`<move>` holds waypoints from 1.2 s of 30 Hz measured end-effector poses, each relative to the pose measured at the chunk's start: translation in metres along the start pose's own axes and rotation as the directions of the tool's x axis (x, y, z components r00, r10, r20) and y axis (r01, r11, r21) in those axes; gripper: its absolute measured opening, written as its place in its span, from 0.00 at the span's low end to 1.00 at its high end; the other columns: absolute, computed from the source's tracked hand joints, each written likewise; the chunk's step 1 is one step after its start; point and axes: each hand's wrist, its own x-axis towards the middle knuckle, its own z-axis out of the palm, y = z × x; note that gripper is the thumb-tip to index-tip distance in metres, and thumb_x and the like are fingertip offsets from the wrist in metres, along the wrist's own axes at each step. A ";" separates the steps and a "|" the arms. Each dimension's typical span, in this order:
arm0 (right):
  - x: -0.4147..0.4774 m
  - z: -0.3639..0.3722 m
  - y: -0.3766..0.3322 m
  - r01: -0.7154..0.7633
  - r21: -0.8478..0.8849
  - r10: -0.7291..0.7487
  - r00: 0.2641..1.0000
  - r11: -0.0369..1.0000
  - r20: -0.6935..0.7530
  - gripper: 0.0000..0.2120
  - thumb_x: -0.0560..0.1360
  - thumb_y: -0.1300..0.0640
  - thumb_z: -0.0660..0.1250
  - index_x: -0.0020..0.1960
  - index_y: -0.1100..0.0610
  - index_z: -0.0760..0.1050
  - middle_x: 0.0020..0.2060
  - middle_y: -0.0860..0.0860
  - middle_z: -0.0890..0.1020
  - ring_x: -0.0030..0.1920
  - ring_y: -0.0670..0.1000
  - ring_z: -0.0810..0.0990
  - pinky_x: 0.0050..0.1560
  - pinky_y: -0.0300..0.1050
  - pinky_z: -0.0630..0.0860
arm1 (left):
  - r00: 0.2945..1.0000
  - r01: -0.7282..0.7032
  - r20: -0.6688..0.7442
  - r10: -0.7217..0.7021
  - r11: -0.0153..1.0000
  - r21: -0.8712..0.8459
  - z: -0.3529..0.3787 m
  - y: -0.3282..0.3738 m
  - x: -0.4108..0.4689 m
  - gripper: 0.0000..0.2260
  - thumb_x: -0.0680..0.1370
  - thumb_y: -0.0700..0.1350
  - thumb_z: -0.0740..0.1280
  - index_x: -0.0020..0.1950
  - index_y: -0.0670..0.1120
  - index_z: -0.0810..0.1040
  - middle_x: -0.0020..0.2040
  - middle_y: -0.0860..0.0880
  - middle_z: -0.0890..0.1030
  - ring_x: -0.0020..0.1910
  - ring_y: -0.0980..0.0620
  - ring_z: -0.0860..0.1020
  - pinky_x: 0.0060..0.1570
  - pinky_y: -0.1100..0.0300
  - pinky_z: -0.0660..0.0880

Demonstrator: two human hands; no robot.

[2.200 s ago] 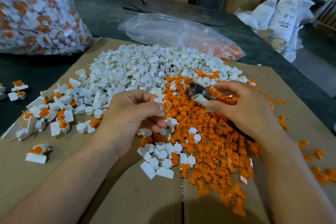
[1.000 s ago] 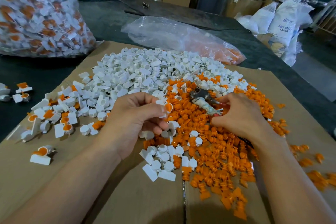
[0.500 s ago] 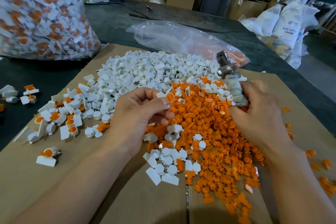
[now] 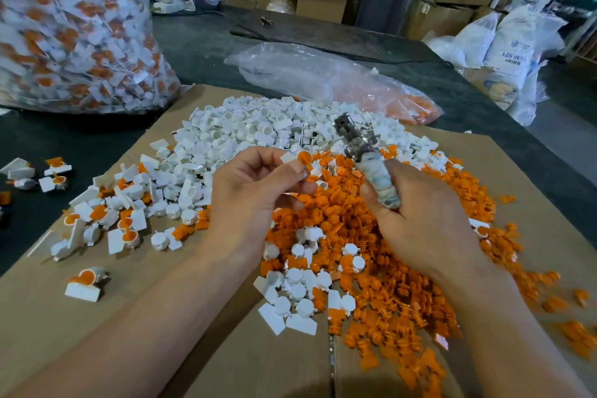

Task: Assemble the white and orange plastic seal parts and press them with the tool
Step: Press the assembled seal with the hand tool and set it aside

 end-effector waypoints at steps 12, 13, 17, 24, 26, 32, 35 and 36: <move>-0.005 0.006 0.001 0.011 0.003 -0.011 0.996 1.000 0.089 0.15 0.75 0.53 0.63 0.60 0.55 0.70 0.45 0.44 0.67 0.42 0.43 0.63 0.37 0.39 0.55 | 0.987 -0.159 -0.007 0.160 0.986 0.057 0.010 -0.010 0.001 0.03 0.70 0.38 0.68 0.39 0.43 0.75 0.30 0.51 0.80 0.31 0.53 0.81 0.26 0.64 0.74; -0.006 0.006 0.001 0.015 0.003 -0.015 0.995 1.000 0.099 0.15 0.75 0.53 0.64 0.61 0.55 0.70 0.46 0.44 0.67 0.43 0.42 0.63 0.38 0.38 0.56 | 0.985 -0.175 -0.001 0.175 0.983 0.060 0.010 -0.010 0.001 0.03 0.70 0.38 0.68 0.39 0.43 0.75 0.30 0.51 0.80 0.31 0.54 0.81 0.26 0.64 0.74; -0.007 0.006 -0.002 0.020 0.033 -0.024 0.993 0.999 0.116 0.14 0.74 0.53 0.65 0.59 0.52 0.70 0.44 0.42 0.67 0.40 0.40 0.63 0.39 0.30 0.62 | 0.982 -0.191 0.002 0.191 0.980 0.063 0.011 -0.007 -0.001 0.04 0.67 0.42 0.68 0.39 0.43 0.76 0.29 0.52 0.80 0.30 0.56 0.80 0.26 0.65 0.75; -0.008 0.004 -0.005 0.032 0.019 -0.034 0.993 0.999 0.111 0.13 0.74 0.52 0.64 0.58 0.52 0.71 0.43 0.42 0.68 0.41 0.43 0.65 0.36 0.35 0.59 | 0.982 -0.188 0.012 0.187 0.981 0.049 0.010 -0.008 -0.002 0.04 0.67 0.42 0.68 0.39 0.42 0.76 0.29 0.52 0.80 0.30 0.56 0.80 0.27 0.65 0.74; -0.008 0.003 -0.006 0.046 -0.005 -0.045 0.993 0.999 0.107 0.11 0.74 0.52 0.65 0.55 0.53 0.72 0.41 0.42 0.68 0.41 0.43 0.63 0.35 0.37 0.59 | 0.982 -0.189 0.012 0.189 0.981 0.038 0.010 -0.009 -0.002 0.05 0.67 0.42 0.68 0.39 0.42 0.75 0.29 0.52 0.80 0.30 0.56 0.80 0.27 0.65 0.74; -0.007 -0.003 -0.008 0.069 -0.047 -0.064 0.992 0.997 0.113 0.06 0.73 0.54 0.66 0.46 0.52 0.69 0.36 0.44 0.68 0.39 0.47 0.64 0.33 0.39 0.59 | 0.974 -0.224 0.031 0.223 0.974 0.031 0.010 -0.009 -0.002 0.05 0.67 0.42 0.67 0.39 0.42 0.75 0.28 0.56 0.79 0.29 0.60 0.78 0.26 0.65 0.74; -0.008 -0.004 -0.008 0.049 0.014 -0.051 0.987 0.999 0.152 0.06 0.74 0.53 0.65 0.47 0.49 0.67 0.35 0.44 0.69 0.35 0.47 0.67 0.33 0.35 0.61 | 0.971 -0.237 0.052 0.235 0.971 0.032 0.010 -0.010 -0.003 0.05 0.67 0.42 0.67 0.39 0.42 0.75 0.28 0.56 0.79 0.29 0.60 0.78 0.27 0.65 0.75; -0.008 -0.004 -0.008 0.046 0.032 -0.050 0.986 0.998 0.161 0.06 0.74 0.53 0.64 0.46 0.49 0.67 0.35 0.45 0.70 0.36 0.47 0.68 0.33 0.37 0.62 | 0.970 -0.236 0.055 0.235 0.971 0.026 0.010 -0.010 -0.003 0.05 0.67 0.42 0.67 0.39 0.42 0.75 0.28 0.56 0.79 0.29 0.60 0.78 0.27 0.65 0.75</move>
